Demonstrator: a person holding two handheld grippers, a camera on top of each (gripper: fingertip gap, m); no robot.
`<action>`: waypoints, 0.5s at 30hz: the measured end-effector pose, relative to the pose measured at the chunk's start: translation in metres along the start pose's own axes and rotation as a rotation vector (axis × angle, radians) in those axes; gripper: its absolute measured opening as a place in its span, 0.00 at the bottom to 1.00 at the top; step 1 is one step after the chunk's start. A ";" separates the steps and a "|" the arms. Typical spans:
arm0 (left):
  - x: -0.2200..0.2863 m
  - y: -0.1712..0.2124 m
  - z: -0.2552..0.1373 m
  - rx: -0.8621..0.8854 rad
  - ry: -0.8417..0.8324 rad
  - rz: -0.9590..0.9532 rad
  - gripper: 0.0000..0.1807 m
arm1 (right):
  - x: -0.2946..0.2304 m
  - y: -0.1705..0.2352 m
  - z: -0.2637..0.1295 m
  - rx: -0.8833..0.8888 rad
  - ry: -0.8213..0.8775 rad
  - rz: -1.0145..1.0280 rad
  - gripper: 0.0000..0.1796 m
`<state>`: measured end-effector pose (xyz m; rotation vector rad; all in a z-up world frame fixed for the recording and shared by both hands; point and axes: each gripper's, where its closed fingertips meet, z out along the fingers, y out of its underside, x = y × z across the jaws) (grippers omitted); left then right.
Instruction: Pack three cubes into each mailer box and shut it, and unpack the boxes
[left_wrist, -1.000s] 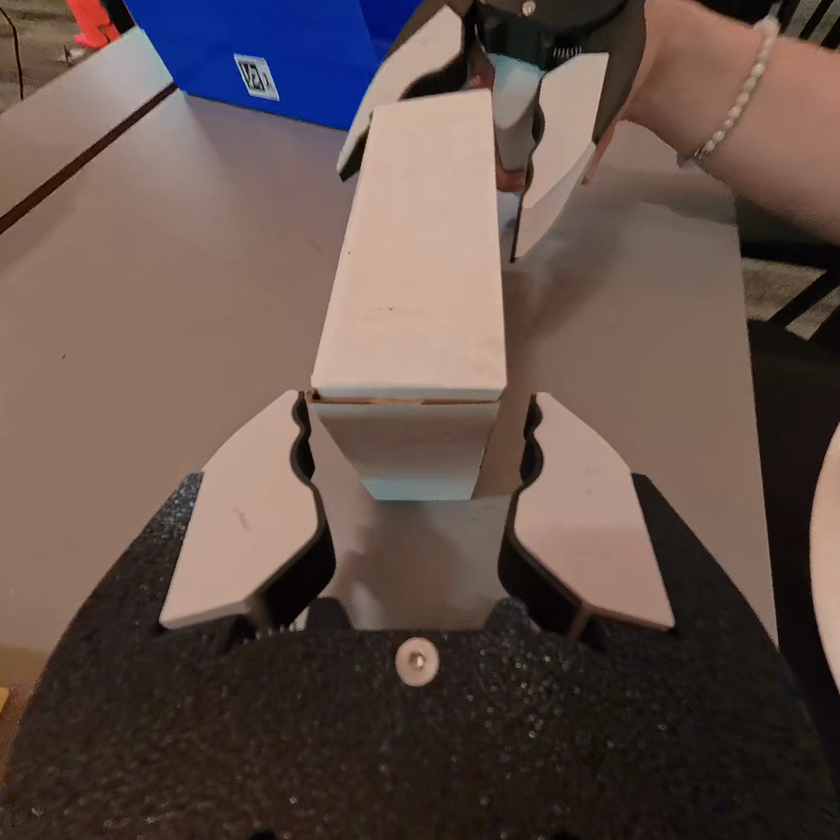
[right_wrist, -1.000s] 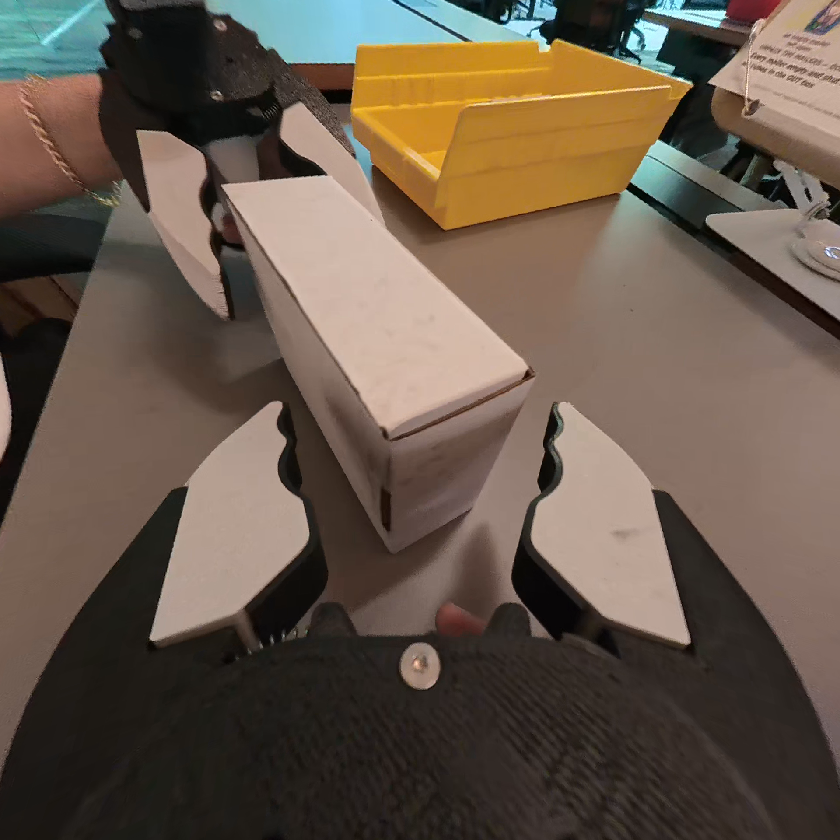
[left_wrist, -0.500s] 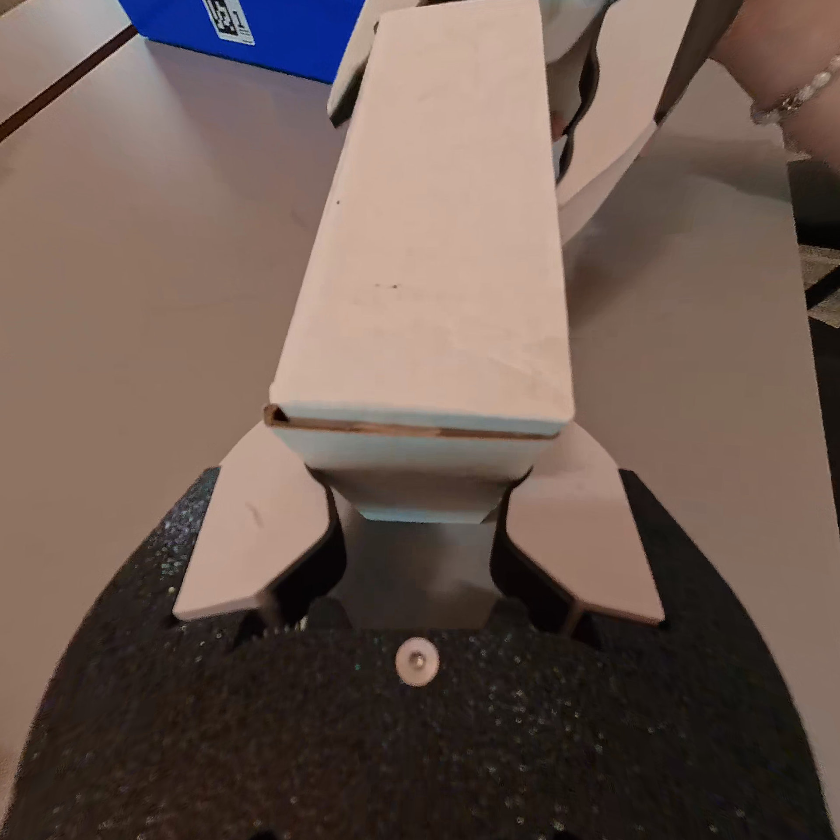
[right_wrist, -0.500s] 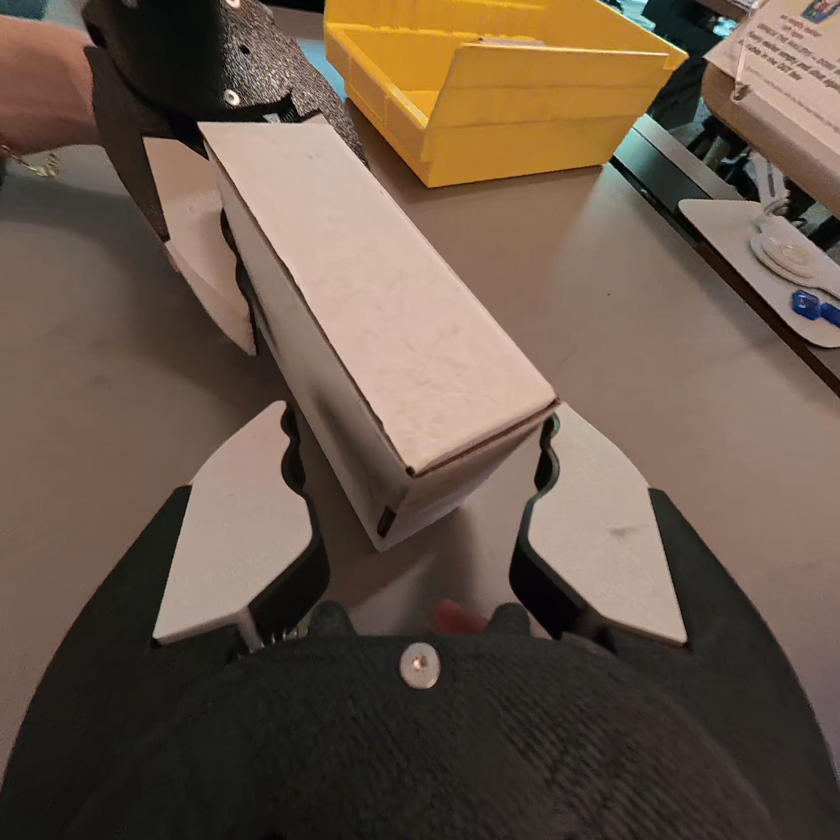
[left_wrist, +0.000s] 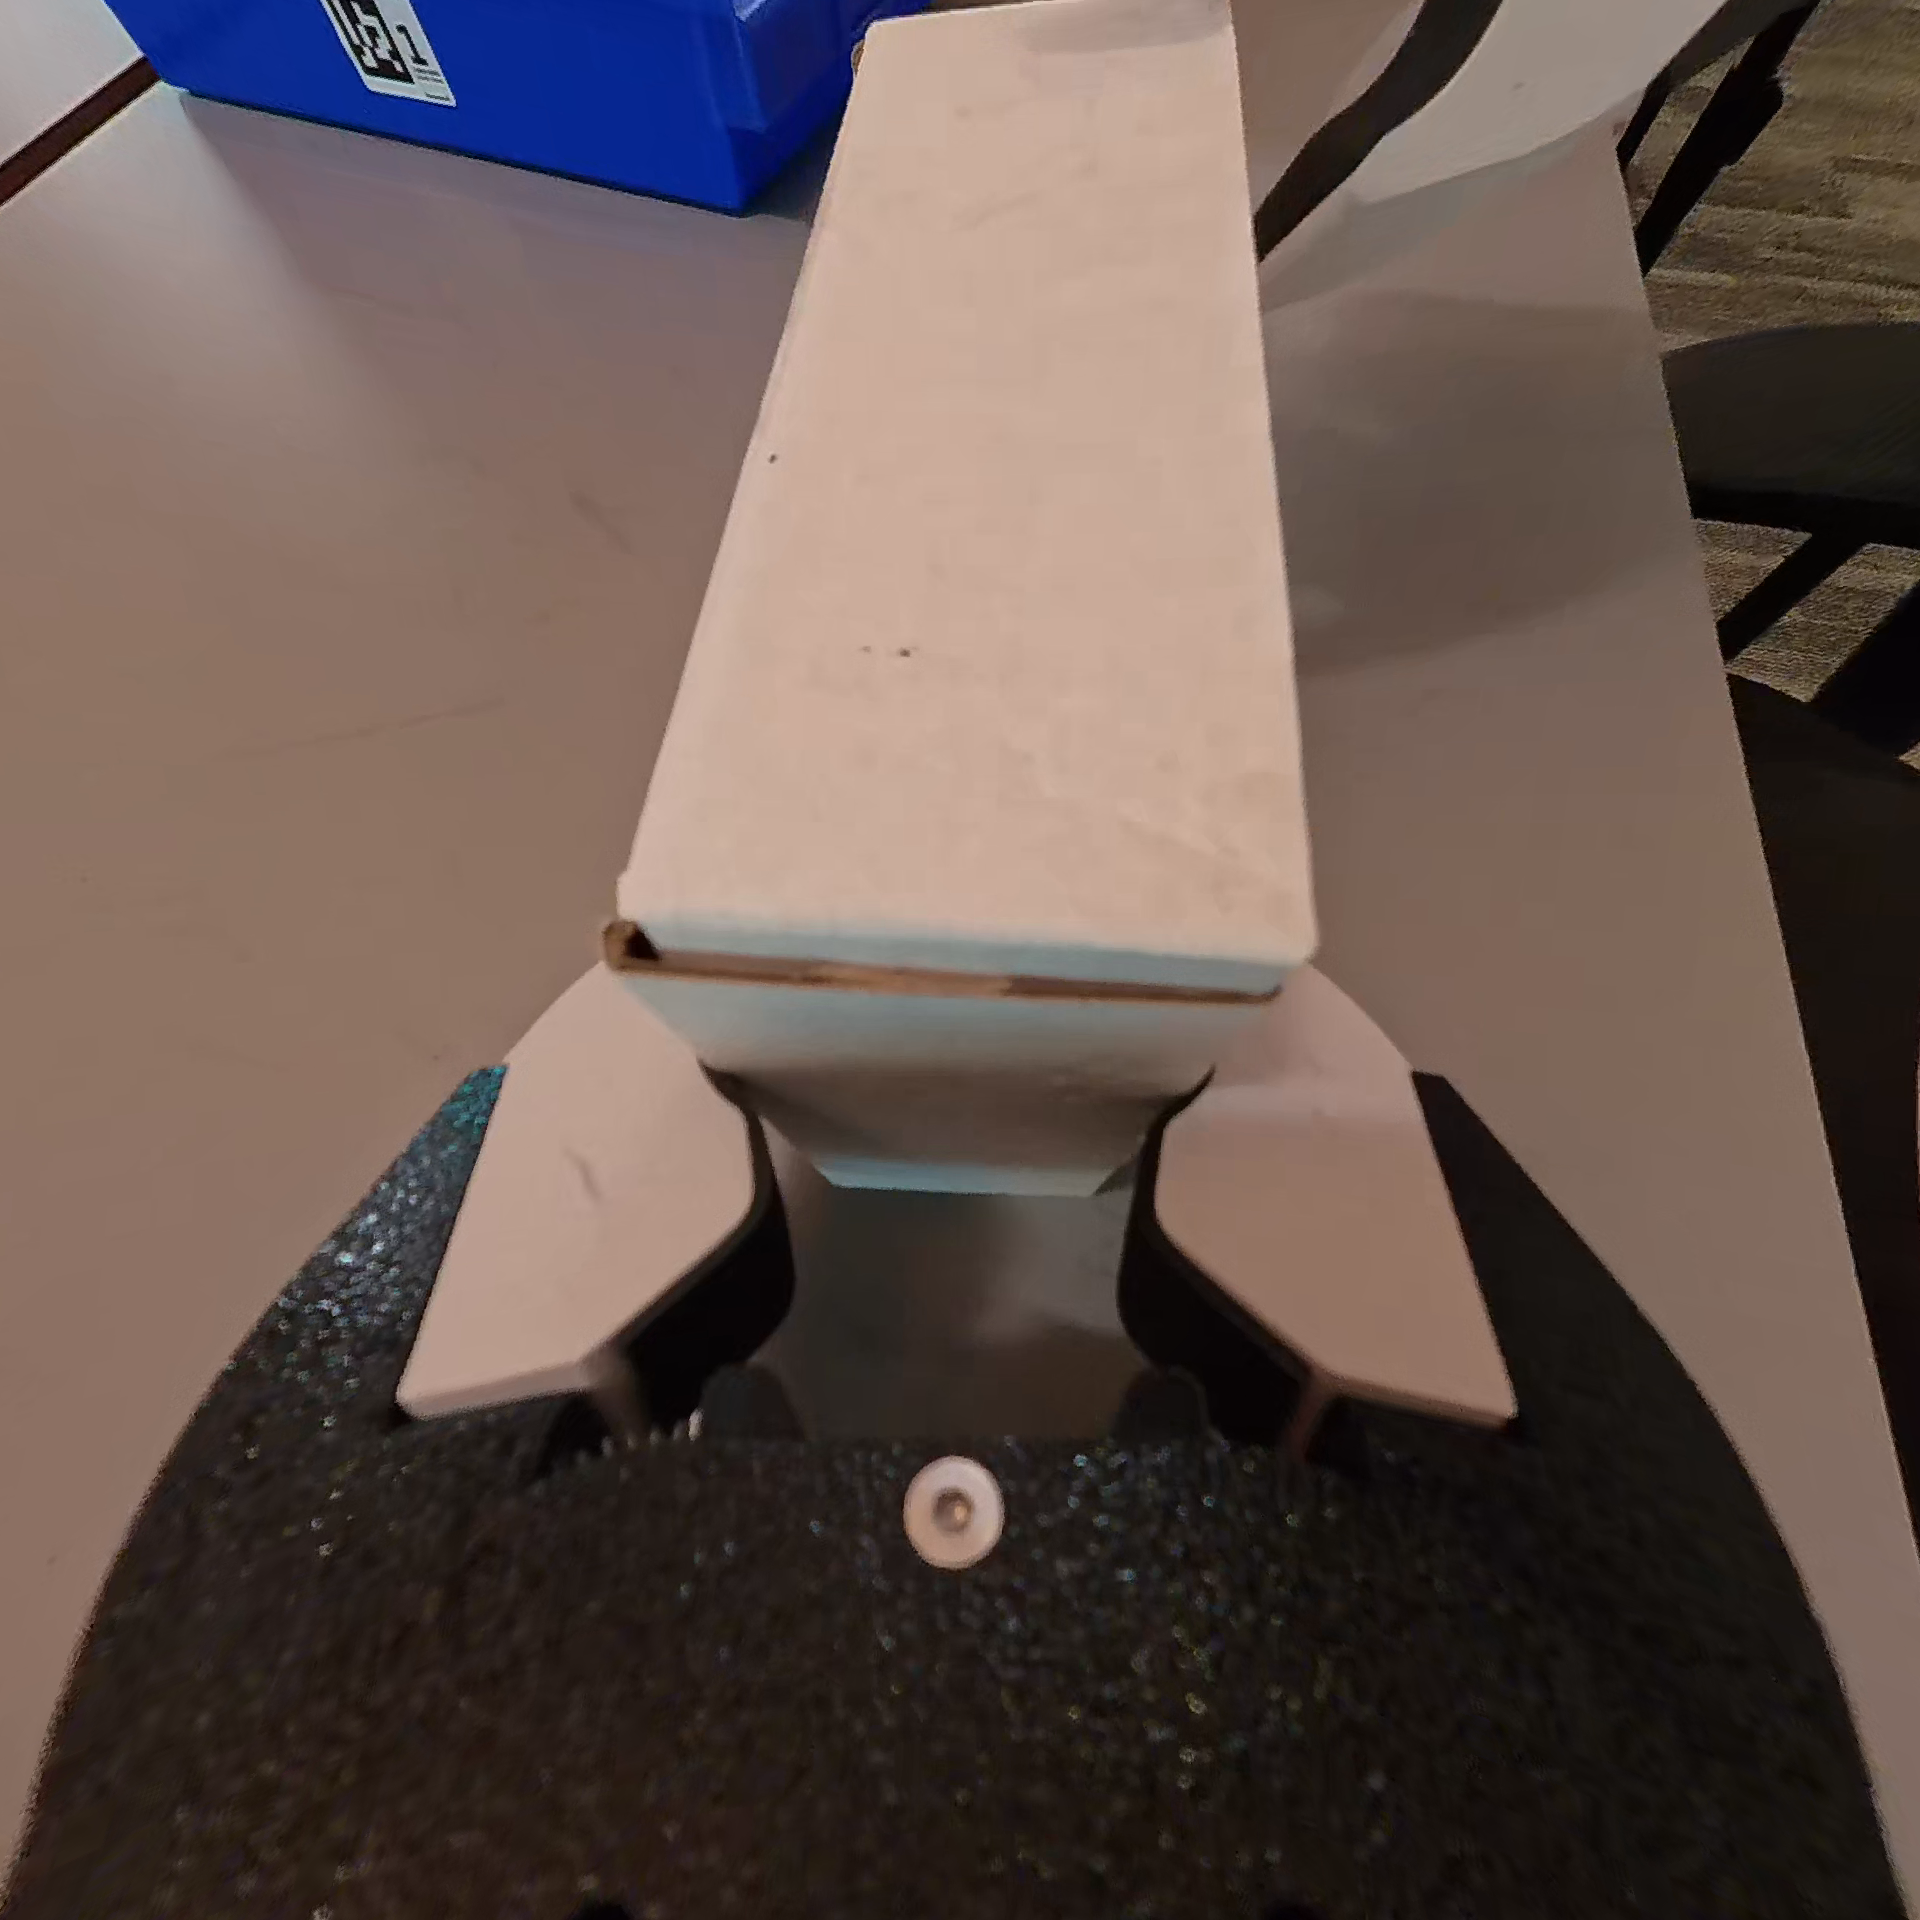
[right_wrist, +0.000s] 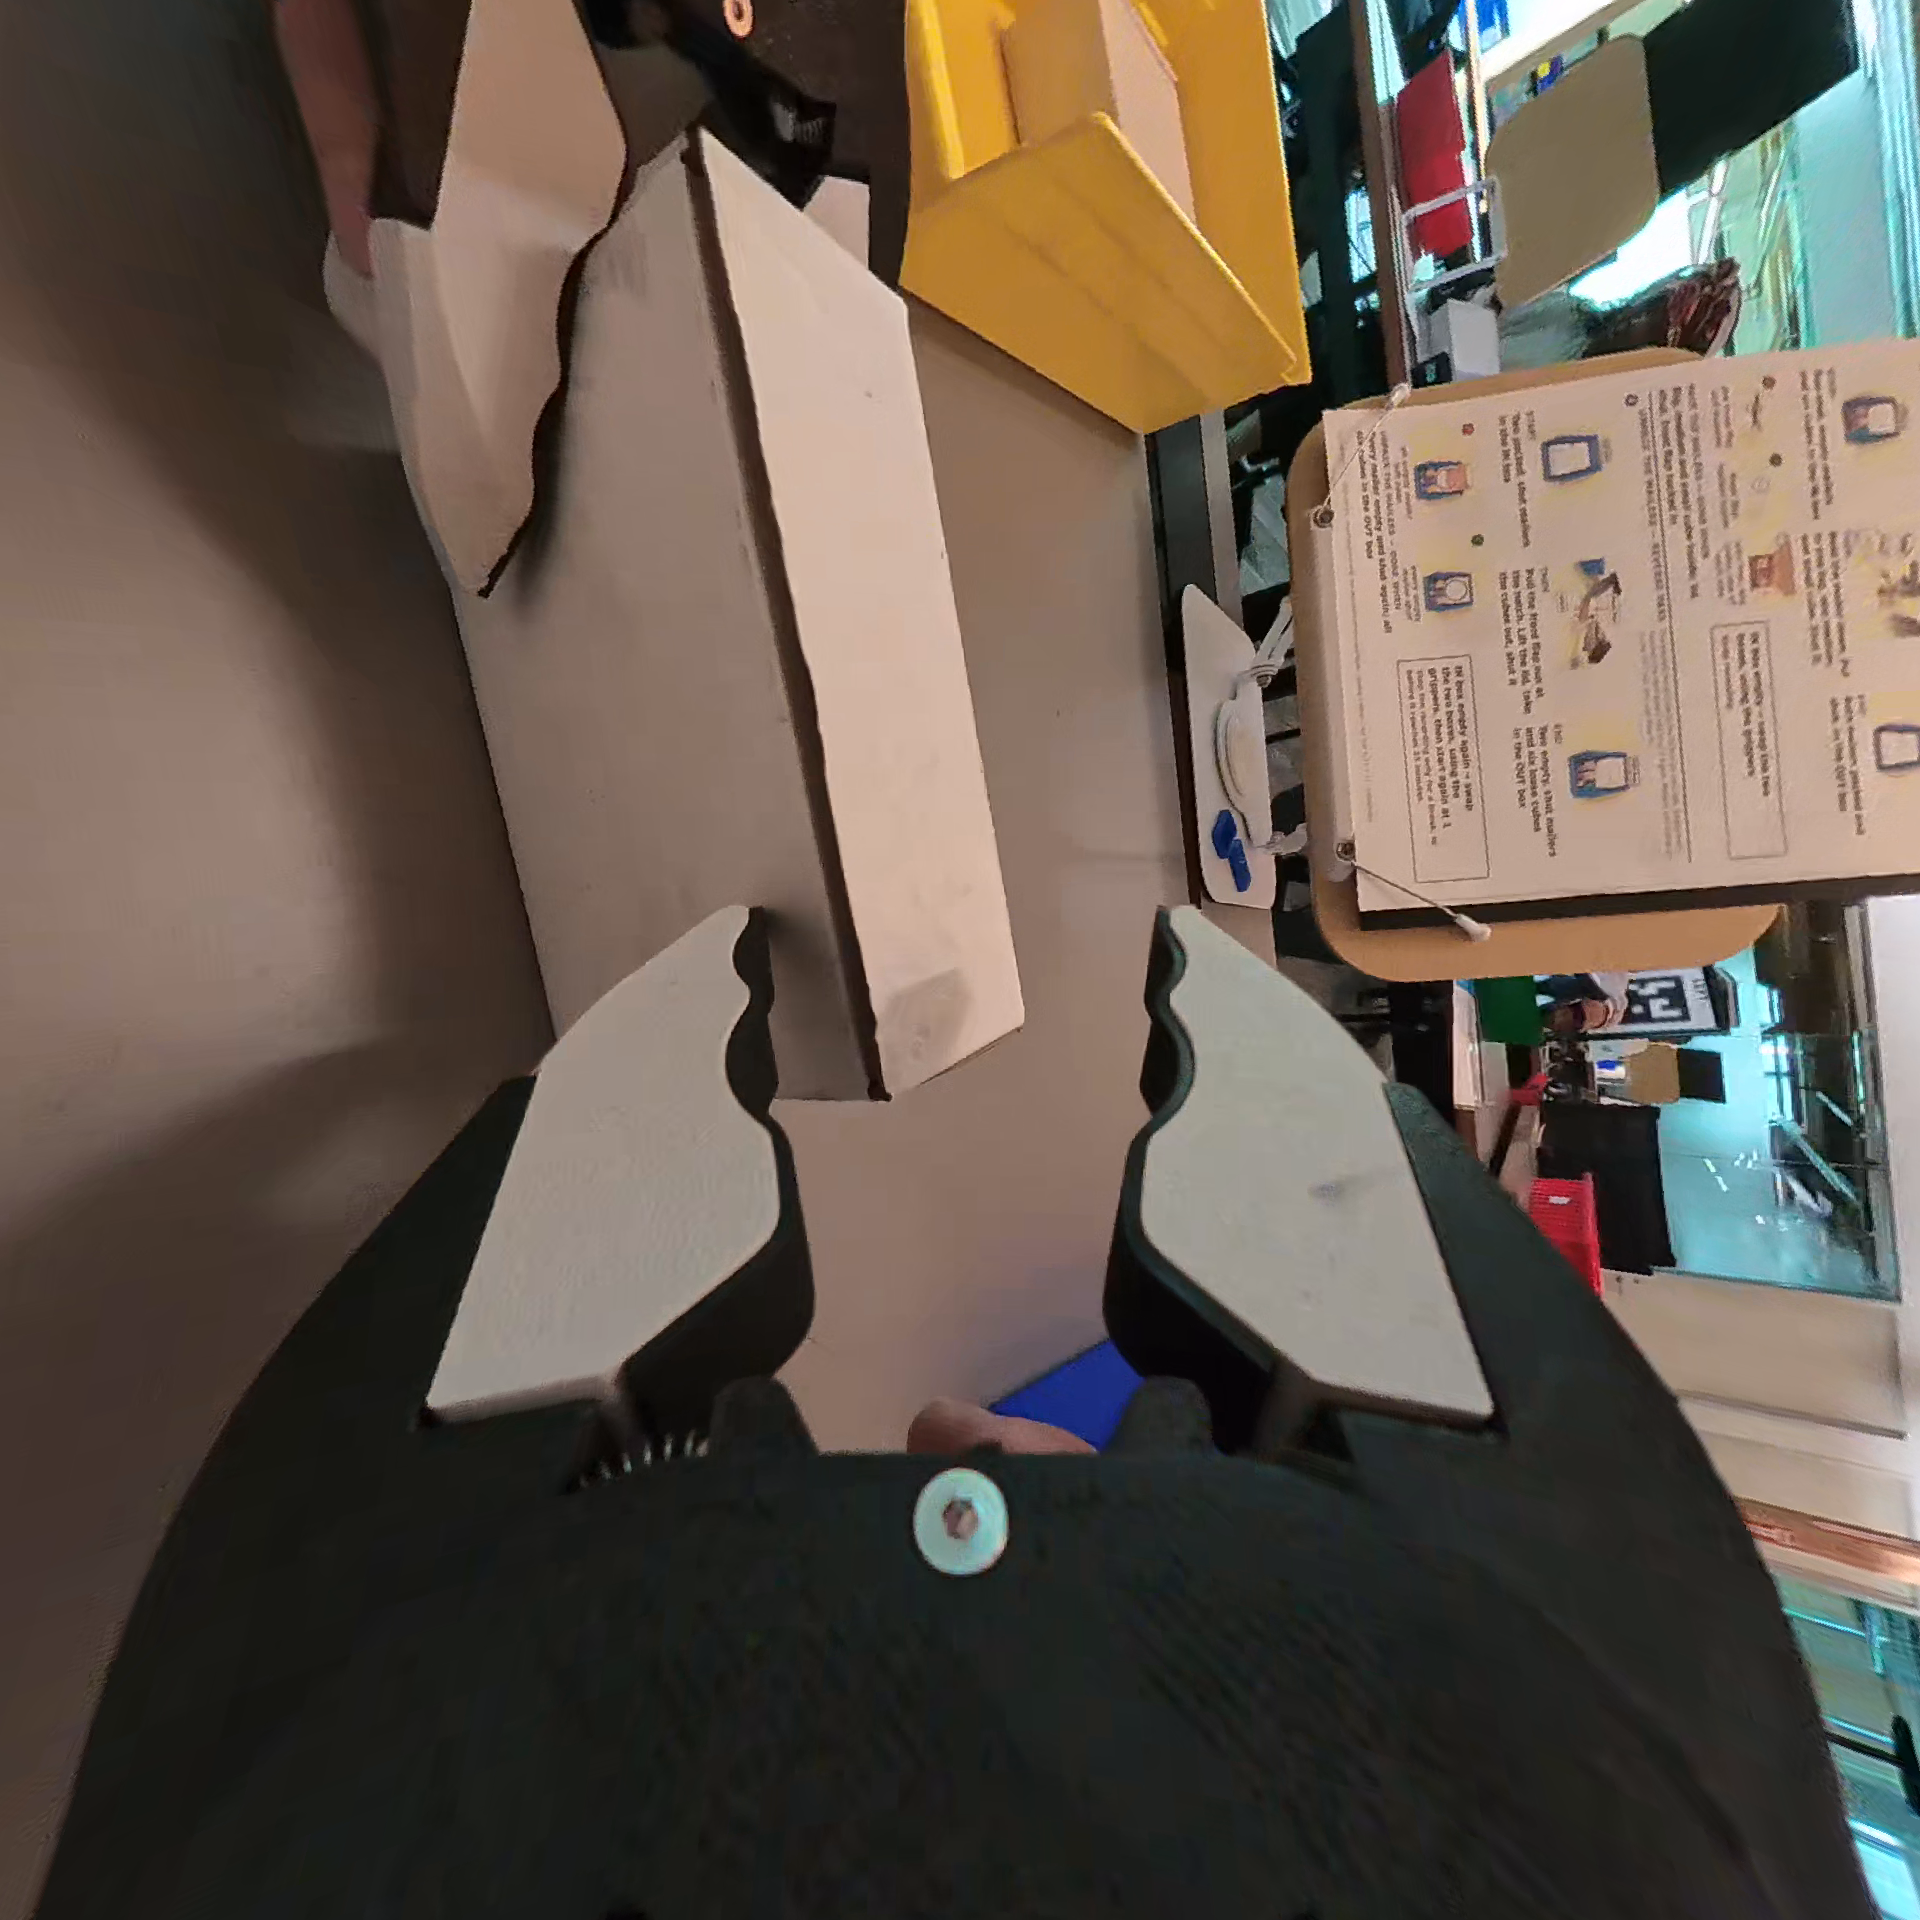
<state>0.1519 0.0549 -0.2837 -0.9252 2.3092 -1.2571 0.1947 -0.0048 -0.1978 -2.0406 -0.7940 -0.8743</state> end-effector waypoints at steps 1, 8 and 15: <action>0.000 0.000 0.000 0.000 0.000 0.000 0.43 | 0.001 -0.001 -0.001 -0.003 0.000 -0.011 0.38; 0.001 0.000 -0.001 0.001 0.019 0.005 0.42 | 0.008 -0.012 -0.006 -0.014 0.016 -0.075 0.36; -0.001 0.000 -0.001 0.001 0.009 0.004 0.42 | 0.012 -0.013 -0.004 -0.059 -0.003 -0.130 0.34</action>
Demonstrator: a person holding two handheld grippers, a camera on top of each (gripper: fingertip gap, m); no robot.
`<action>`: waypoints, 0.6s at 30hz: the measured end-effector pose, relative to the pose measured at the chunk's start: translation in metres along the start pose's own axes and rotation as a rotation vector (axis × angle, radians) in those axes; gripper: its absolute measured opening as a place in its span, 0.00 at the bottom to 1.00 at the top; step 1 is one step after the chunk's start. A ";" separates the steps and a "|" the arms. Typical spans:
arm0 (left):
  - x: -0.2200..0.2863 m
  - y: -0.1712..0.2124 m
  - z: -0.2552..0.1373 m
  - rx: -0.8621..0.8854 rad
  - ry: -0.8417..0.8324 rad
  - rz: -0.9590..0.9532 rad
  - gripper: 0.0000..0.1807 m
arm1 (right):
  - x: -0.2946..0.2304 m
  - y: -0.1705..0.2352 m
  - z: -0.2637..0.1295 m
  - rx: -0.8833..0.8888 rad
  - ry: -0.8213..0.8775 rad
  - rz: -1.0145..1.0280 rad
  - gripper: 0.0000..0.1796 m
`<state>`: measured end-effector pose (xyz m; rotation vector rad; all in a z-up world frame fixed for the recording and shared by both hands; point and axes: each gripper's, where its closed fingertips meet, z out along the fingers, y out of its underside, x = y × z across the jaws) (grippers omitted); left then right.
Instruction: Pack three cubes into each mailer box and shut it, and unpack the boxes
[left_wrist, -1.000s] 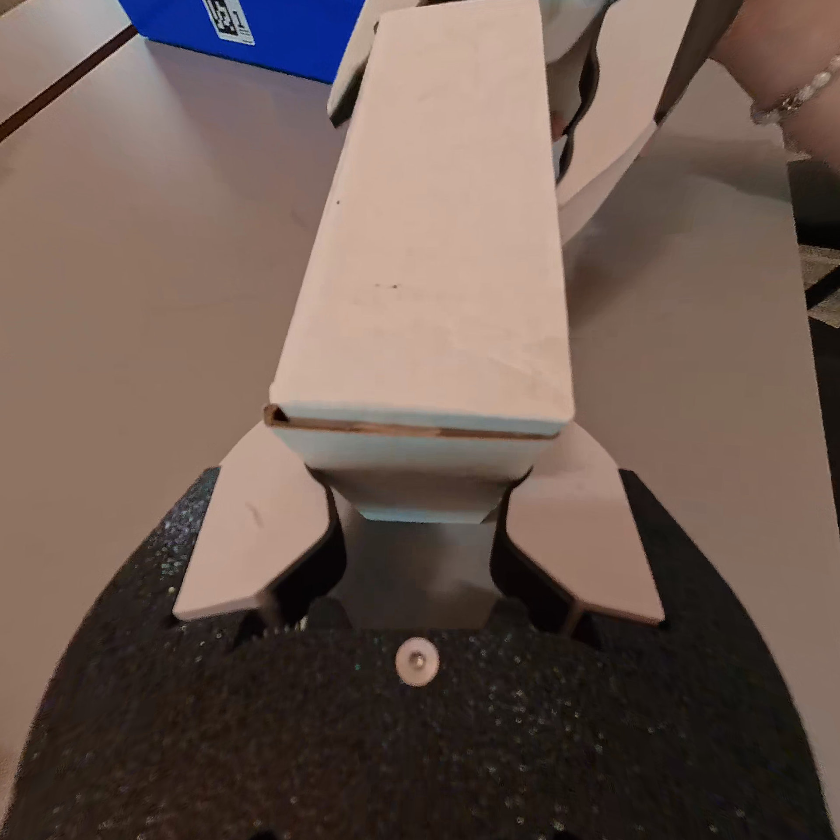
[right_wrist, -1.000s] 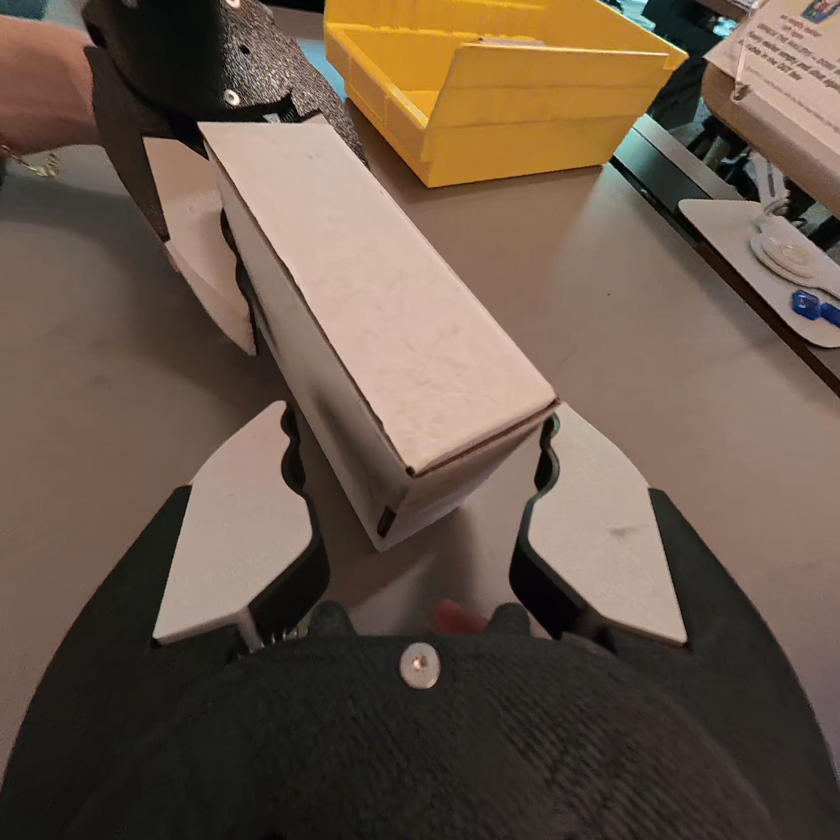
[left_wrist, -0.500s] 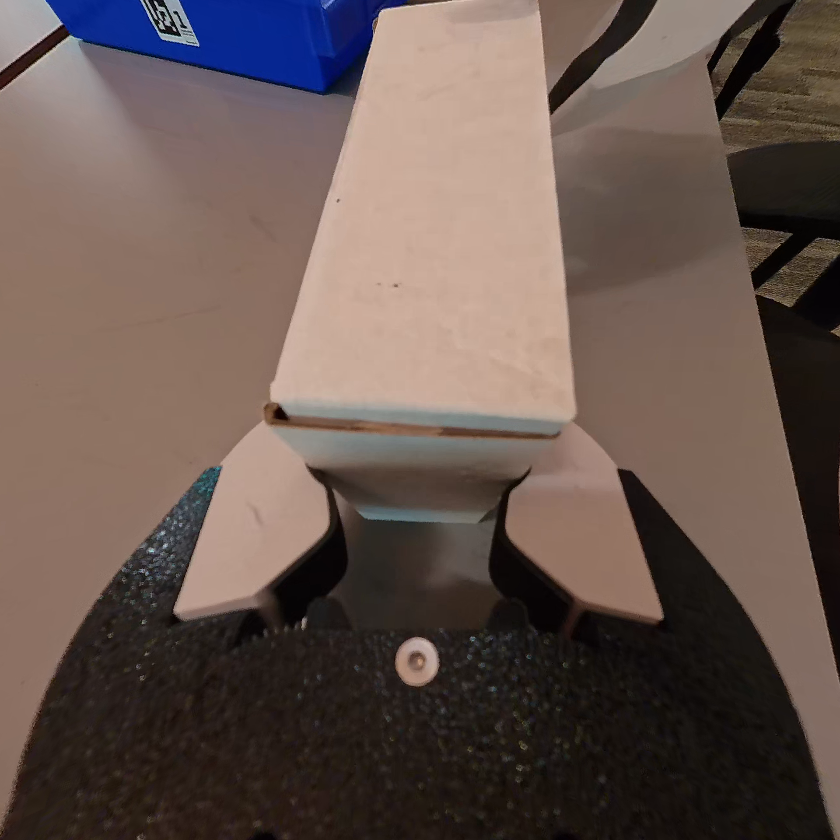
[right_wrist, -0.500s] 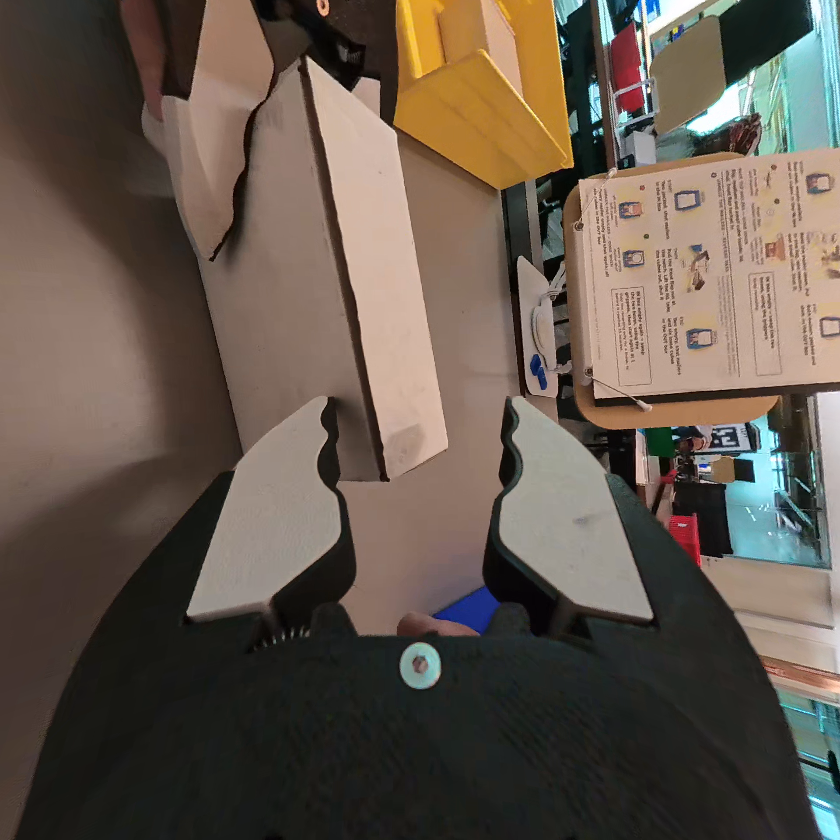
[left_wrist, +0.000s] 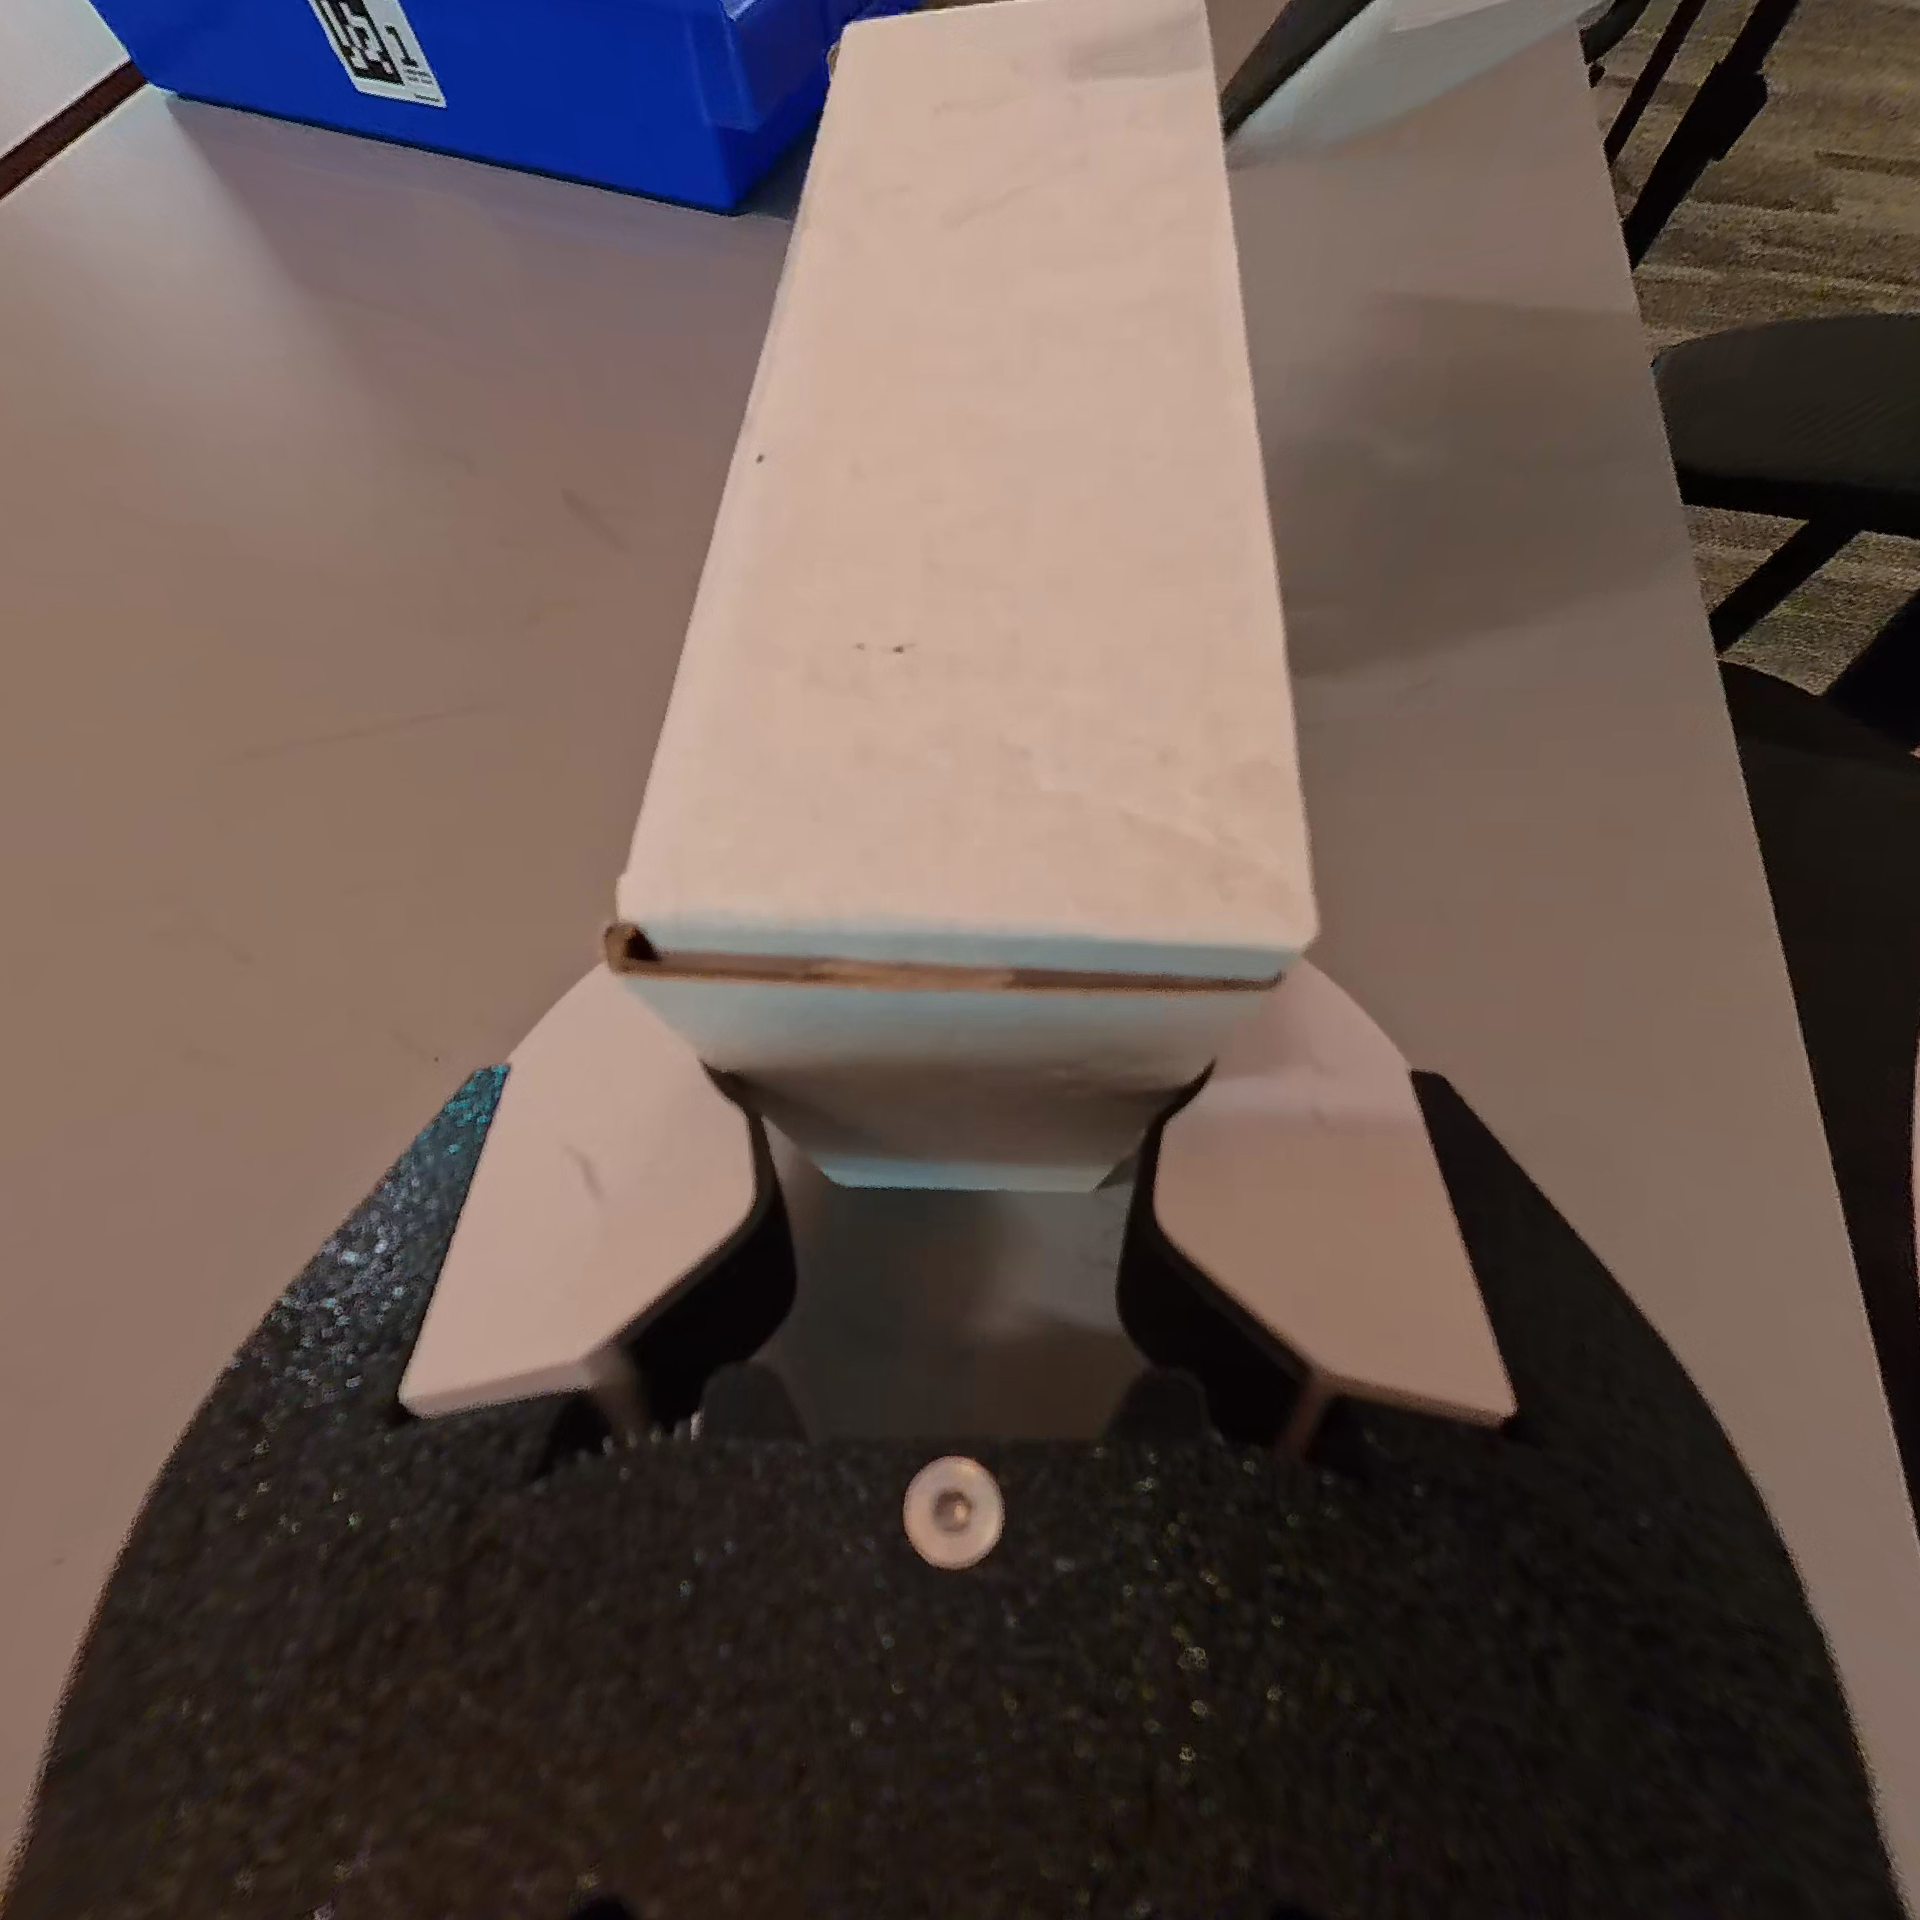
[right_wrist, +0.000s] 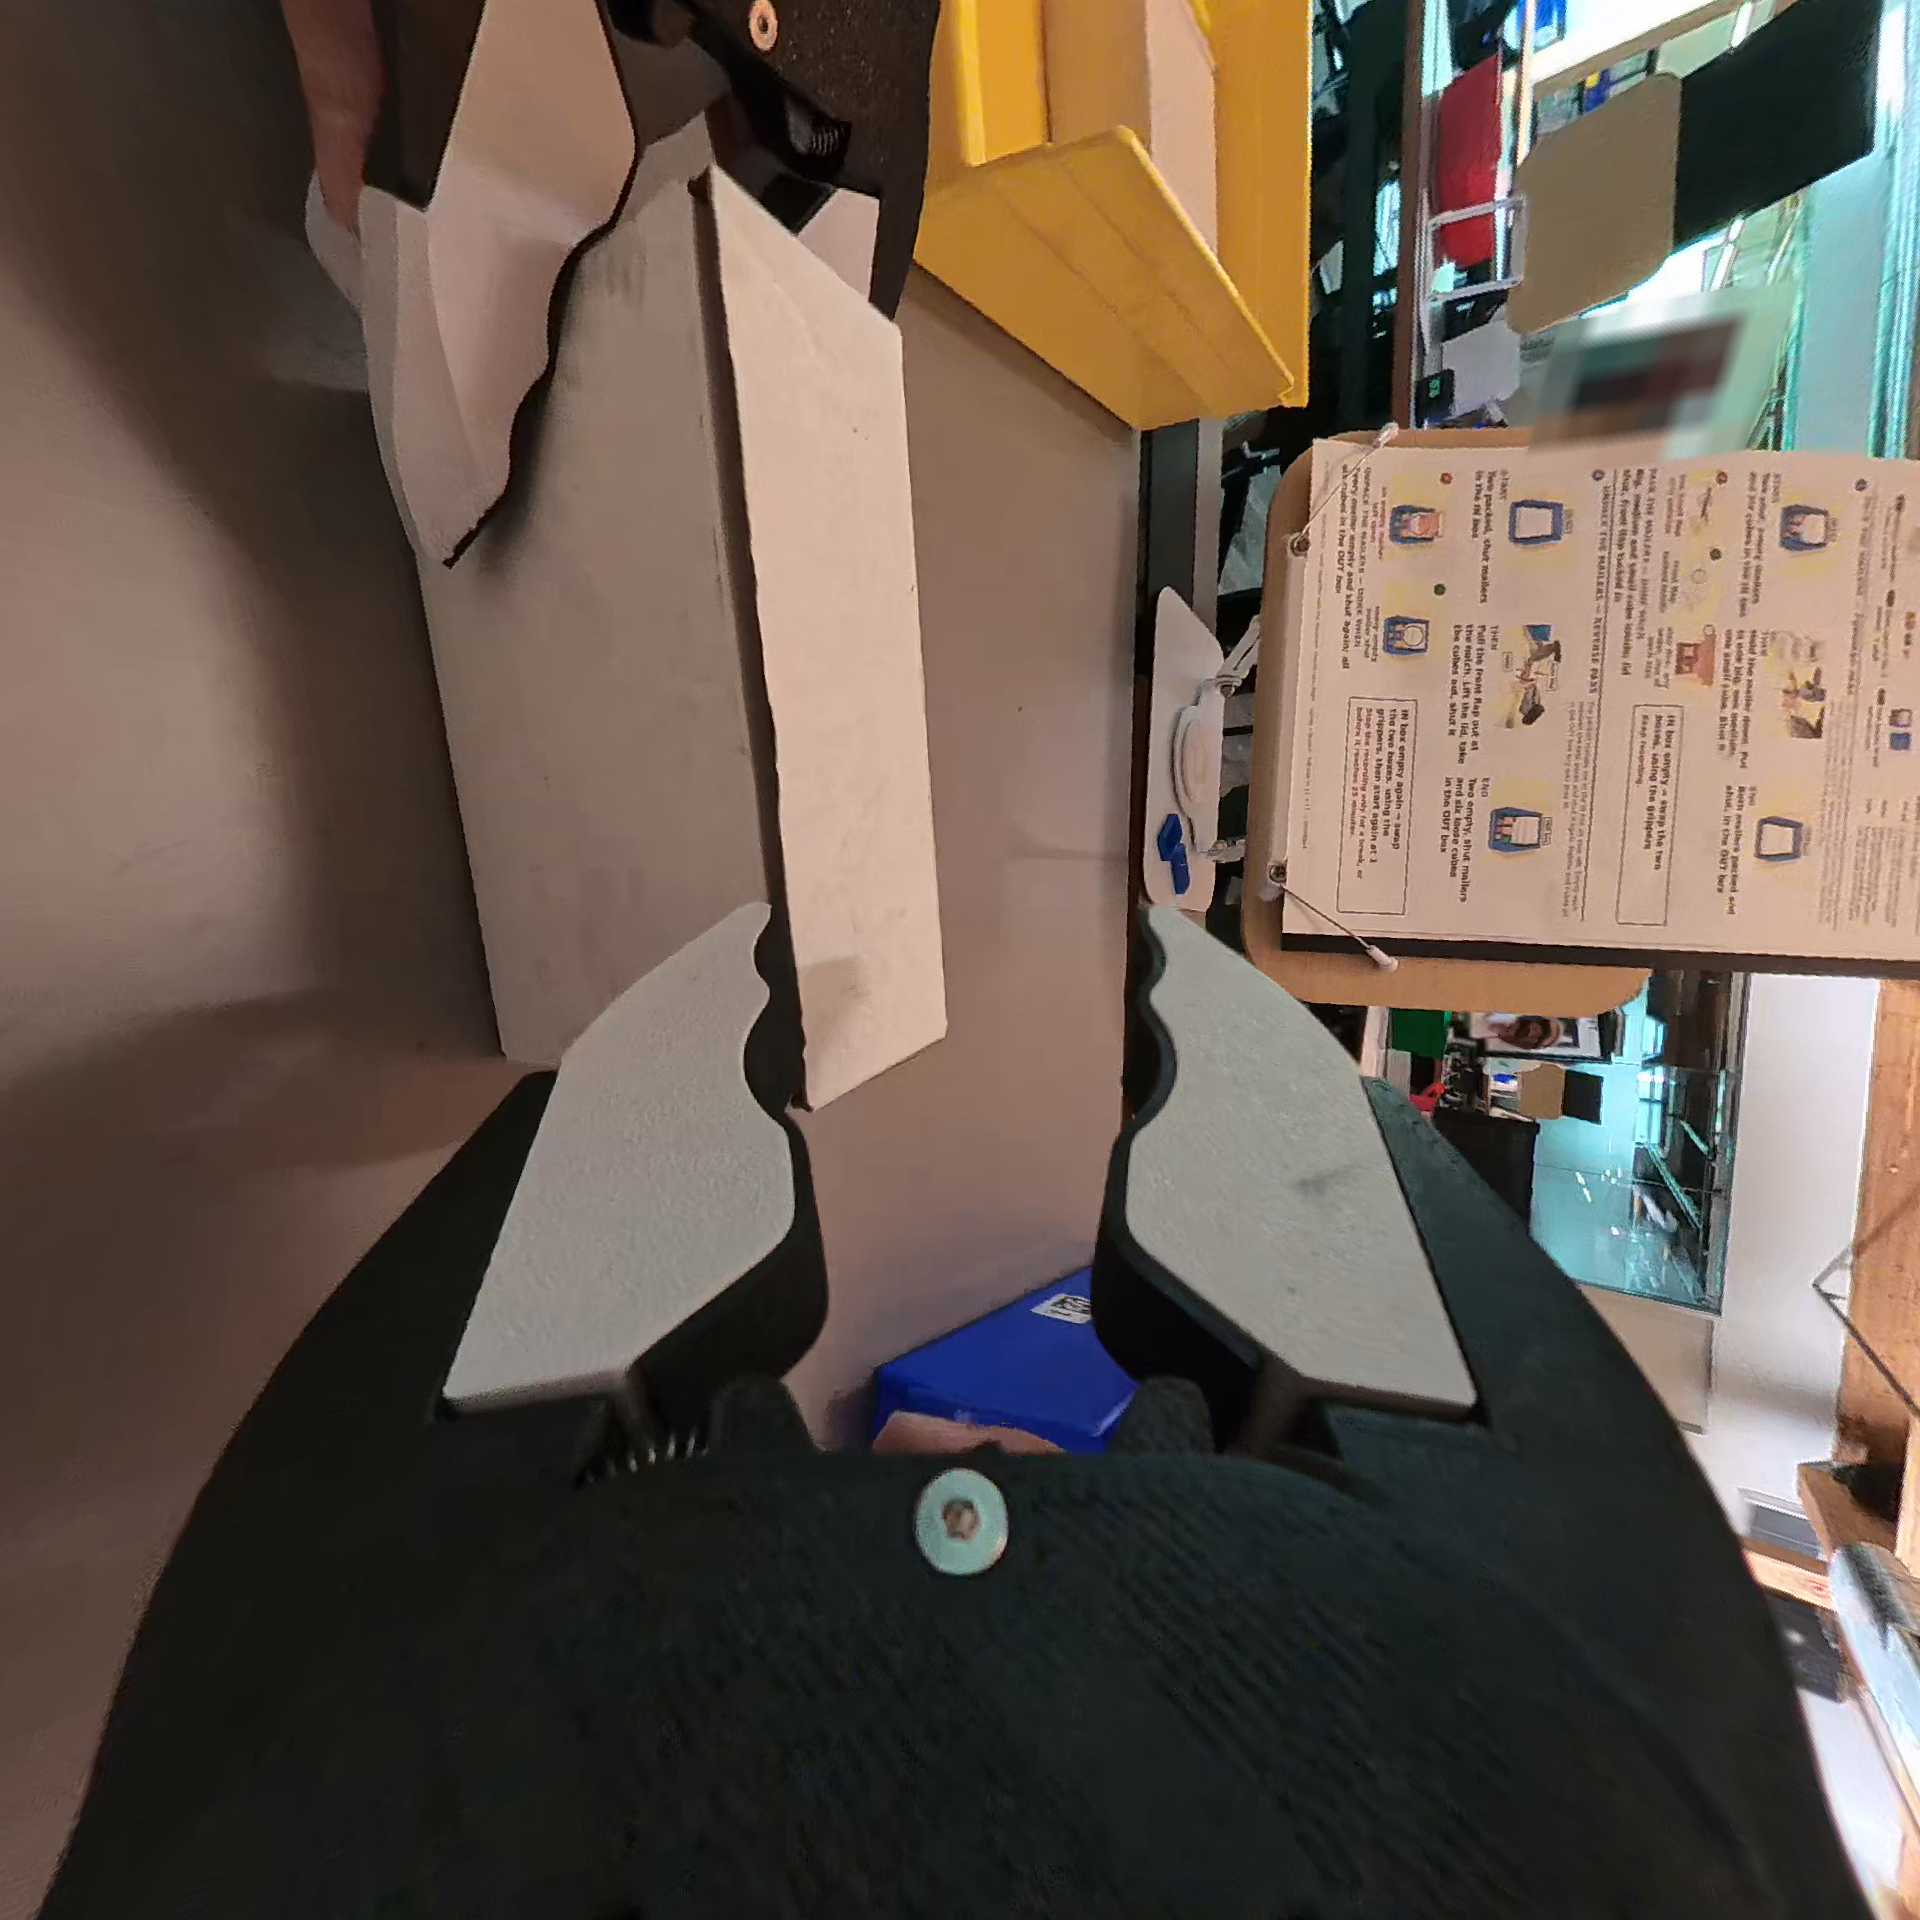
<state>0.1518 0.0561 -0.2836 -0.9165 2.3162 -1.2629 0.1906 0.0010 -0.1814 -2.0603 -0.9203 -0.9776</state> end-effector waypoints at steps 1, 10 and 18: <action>0.000 0.000 0.000 0.002 0.002 -0.008 0.42 | 0.000 0.000 0.001 -0.008 0.000 -0.020 0.33; -0.002 0.000 0.001 -0.002 -0.010 -0.007 0.42 | -0.009 0.000 0.004 -0.066 0.054 -0.165 0.19; -0.007 -0.001 0.001 0.003 -0.037 -0.056 0.41 | -0.010 0.010 0.018 -0.094 0.152 -0.126 0.01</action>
